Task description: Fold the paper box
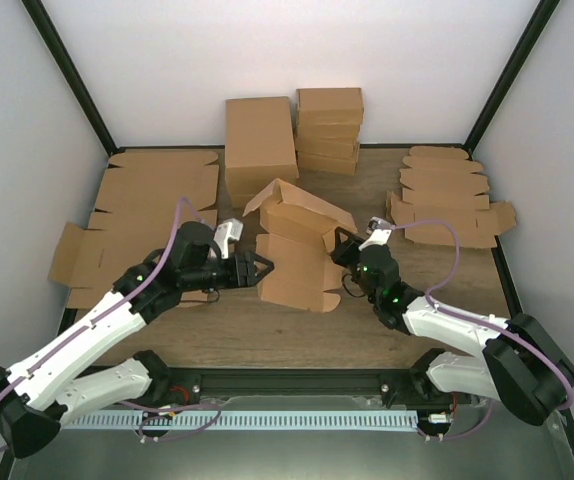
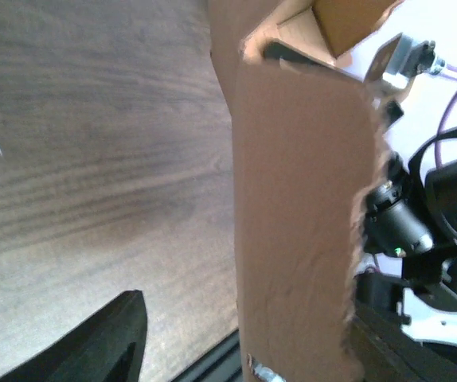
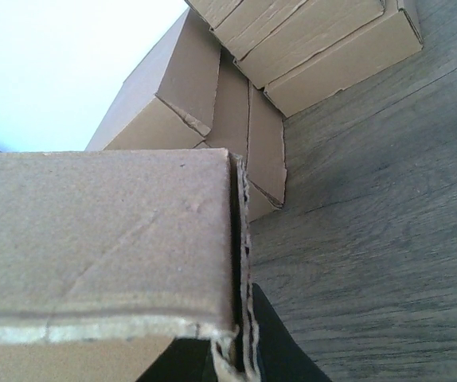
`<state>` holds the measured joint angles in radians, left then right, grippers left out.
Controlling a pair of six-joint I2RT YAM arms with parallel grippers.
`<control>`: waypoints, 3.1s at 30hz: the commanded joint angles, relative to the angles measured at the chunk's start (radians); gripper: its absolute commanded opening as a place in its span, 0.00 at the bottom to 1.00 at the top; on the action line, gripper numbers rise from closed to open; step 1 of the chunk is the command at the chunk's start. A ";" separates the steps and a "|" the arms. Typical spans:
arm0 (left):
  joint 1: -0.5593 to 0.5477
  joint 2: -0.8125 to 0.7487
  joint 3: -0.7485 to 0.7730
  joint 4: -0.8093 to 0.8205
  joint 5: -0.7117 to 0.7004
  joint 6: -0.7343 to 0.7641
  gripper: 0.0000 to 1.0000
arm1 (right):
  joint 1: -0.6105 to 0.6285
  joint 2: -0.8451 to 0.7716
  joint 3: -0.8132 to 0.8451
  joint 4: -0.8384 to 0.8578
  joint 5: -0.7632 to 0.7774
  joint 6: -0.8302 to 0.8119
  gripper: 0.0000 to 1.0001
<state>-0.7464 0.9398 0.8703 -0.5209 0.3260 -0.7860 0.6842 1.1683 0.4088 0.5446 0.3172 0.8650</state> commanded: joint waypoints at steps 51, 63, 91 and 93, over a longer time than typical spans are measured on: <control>0.079 0.280 0.426 -0.477 -0.197 0.468 0.04 | 0.051 0.000 0.190 0.227 -0.365 -0.718 1.00; 0.198 0.299 0.433 -0.449 -0.182 0.532 0.04 | 0.208 0.313 0.537 0.036 -0.409 -0.983 1.00; 0.251 0.266 0.448 -0.502 -0.145 0.606 0.04 | 0.209 0.386 0.656 -0.048 -0.366 -0.946 1.00; 0.251 0.266 0.453 -0.517 -0.136 0.614 0.04 | 0.210 0.347 0.626 -0.050 -0.331 -0.943 1.00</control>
<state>-0.4820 1.2320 1.2938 -1.0855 0.1062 -0.2230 0.8703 1.5795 1.0698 0.5182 -0.0681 -0.0685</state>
